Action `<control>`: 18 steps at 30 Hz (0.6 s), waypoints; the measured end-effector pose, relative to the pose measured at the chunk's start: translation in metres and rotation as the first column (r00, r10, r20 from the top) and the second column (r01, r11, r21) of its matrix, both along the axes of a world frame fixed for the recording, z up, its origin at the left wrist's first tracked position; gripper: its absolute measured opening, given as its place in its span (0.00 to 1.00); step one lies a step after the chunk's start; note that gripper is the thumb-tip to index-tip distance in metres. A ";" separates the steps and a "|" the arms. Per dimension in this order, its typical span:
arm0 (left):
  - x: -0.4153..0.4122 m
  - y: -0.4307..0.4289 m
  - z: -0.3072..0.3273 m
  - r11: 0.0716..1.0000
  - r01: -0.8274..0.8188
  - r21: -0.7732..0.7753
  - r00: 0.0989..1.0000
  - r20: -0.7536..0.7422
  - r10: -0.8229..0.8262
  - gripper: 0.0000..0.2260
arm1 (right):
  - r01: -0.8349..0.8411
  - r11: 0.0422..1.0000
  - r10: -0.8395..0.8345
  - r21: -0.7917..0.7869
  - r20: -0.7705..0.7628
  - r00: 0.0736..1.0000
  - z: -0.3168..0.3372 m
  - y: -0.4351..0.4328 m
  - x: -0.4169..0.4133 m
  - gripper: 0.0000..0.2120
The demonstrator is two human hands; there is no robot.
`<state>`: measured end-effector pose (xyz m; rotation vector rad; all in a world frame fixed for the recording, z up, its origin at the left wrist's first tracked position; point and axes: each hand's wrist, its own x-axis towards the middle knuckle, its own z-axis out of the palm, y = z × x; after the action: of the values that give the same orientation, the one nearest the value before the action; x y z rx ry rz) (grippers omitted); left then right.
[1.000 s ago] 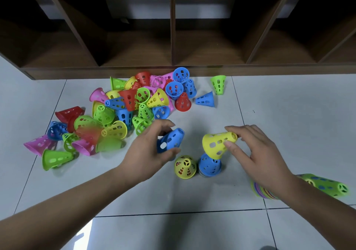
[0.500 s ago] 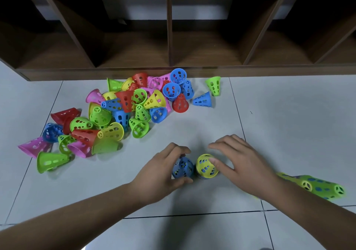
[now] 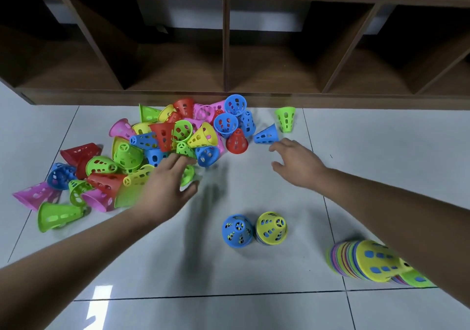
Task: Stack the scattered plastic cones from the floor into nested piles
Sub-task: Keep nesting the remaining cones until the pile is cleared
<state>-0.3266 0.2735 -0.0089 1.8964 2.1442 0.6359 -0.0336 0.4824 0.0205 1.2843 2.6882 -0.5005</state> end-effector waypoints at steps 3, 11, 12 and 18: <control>-0.019 -0.002 -0.015 0.995 -0.042 -0.092 0.992 -0.126 0.030 0.29 | 0.023 1.000 -0.022 -0.008 0.030 0.999 -0.005 0.015 -0.013 0.26; -0.031 -0.017 -0.032 0.974 -0.055 -0.220 0.997 -0.070 0.040 0.34 | -0.013 1.000 0.009 0.016 0.205 0.979 -0.011 0.040 -0.044 0.34; -0.030 -0.018 -0.032 0.977 -0.046 -0.210 0.998 -0.042 0.038 0.32 | -0.008 1.000 0.004 0.018 0.214 0.977 -0.014 0.042 -0.045 0.34; -0.015 -0.030 -0.034 0.980 -0.032 -0.195 0.995 0.089 0.050 0.24 | -0.051 0.969 -0.030 0.243 0.319 0.947 -0.028 0.032 -0.035 0.32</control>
<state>-0.3418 0.2438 -0.0426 1.6926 2.1072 0.4926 -0.0687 0.5139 -0.0075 1.2774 2.5345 0.0523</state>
